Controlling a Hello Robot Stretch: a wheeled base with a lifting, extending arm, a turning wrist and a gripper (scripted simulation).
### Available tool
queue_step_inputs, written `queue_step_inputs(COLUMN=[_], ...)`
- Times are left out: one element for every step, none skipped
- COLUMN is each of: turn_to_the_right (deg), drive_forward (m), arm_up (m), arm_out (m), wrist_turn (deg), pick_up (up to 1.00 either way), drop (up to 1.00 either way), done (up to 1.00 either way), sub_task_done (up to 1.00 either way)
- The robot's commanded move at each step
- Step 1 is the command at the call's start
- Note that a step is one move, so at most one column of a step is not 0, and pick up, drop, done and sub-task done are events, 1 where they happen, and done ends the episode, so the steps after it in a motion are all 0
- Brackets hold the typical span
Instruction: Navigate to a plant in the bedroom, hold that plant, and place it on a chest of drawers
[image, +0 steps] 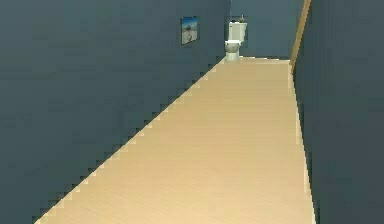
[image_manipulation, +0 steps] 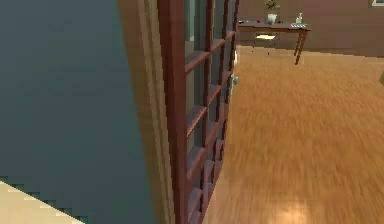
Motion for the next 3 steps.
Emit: queue_step_inputs(turn_to_the_right=[21.0, 0.0, 0.0], drive_forward=[0.0, 1.0, 1.0], arm_up=[0.0, 0.0, 0.0], arm_out=[0.0, 0.0, 0.0], wrist_turn=[0.0, 0.0, 0.0], pick_up=[0.0, 0.0, 0.0], drop=[0.0, 0.0, 0.0], done=[0.0, 0.0, 0.0], sub_task_done=[0.0, 0.0, 0.0])
